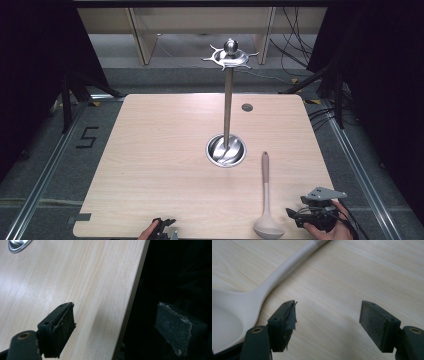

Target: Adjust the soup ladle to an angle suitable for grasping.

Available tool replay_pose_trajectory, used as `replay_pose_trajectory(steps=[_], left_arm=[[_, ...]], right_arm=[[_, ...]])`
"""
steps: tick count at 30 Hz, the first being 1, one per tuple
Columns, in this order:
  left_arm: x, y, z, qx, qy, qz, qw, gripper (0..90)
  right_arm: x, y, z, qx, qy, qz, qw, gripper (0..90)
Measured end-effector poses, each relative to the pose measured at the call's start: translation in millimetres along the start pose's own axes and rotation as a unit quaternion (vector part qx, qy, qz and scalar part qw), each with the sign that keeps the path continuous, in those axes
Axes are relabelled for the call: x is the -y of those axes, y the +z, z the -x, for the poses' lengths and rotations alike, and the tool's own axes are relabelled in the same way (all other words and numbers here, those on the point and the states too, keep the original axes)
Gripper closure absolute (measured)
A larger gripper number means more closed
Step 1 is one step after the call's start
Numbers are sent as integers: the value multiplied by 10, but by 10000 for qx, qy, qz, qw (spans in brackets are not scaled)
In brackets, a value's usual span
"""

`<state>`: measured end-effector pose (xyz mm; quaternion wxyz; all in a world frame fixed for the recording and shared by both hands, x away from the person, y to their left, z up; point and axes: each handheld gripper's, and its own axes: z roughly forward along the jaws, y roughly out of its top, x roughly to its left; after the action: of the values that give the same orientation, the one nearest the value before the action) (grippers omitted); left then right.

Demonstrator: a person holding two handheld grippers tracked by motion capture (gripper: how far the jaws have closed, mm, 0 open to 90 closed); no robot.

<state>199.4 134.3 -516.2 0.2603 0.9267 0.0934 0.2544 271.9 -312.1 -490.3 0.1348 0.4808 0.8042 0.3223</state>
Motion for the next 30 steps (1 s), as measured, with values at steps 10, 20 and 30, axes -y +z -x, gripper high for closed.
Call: replay_pose_trajectory(steps=[10, 20, 30], left_arm=[[-2, -4, 8, 67, -8, -4, 10000, 151], [8, 12, -3, 109, -14, 3, 9999, 151], [9, 8, -8, 150, -32, 9, 9999, 151]], right_arm=[[-49, 3, 57, -221, -318, -328, 9987, 290], [-42, 11, 99, -121, -510, -251, 9983, 271], [-109, 31, 66, -94, -465, -260, 9985, 270]])
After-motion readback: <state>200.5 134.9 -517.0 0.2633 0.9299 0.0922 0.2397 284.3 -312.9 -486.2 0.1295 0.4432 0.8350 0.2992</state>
